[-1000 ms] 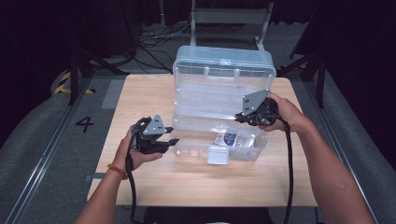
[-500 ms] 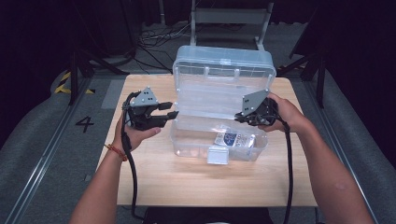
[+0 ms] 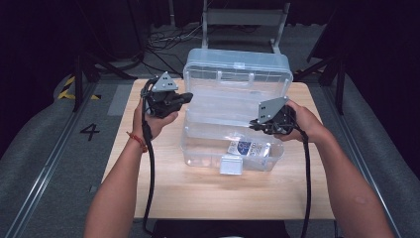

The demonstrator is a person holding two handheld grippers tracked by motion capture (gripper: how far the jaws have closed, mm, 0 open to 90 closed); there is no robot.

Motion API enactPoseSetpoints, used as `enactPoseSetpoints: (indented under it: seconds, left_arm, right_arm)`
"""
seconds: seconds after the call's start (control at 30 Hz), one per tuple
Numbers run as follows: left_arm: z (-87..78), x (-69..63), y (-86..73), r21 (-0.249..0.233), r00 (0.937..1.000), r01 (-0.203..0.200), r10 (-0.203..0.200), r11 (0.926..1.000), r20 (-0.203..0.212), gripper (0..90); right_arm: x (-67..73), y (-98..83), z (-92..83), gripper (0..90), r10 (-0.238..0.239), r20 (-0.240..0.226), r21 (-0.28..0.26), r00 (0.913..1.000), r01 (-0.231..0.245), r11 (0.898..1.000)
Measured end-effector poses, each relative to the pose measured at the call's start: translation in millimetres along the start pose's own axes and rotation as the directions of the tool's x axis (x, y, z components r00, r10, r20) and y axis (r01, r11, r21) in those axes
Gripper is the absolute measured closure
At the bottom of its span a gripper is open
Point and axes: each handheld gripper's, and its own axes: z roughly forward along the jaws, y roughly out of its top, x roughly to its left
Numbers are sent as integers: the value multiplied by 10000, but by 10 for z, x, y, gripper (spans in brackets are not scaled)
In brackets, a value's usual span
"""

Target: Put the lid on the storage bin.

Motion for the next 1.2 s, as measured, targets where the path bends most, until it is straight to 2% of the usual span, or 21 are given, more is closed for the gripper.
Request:
enactPoseSetpoints:
  seconds: [0.23,0.27,0.47,0.67,1.03,1.2]
  left_arm:
    - [71,82,86,31,9999,21,-22,10000,100,895]
    - [71,82,86,31,9999,21,-22,10000,100,895]
    - [109,82,148,-160,9997,1,4,9999,261,896]
    - [140,74,222,-173,9997,-122,126,9998,225,896]
    - [122,55,250,-321,9998,-50,56,9995,184,896]
    - [133,33,243,-346,9998,-141,146,9993,124,896]
  right_arm:
    - [37,1,-2,834,-48,311,72,9995,45,10000]
    - [53,-1,-5,833,70,326,118,9994,-74,9999]
    - [73,-9,-3,827,35,563,62,9984,-38,10000]
    - [127,-19,-7,828,54,699,136,9975,-64,9999]
    - [177,-33,1,827,-50,667,84,9978,44,10000]
    - [216,-51,6,817,73,644,14,9979,-74,10000]
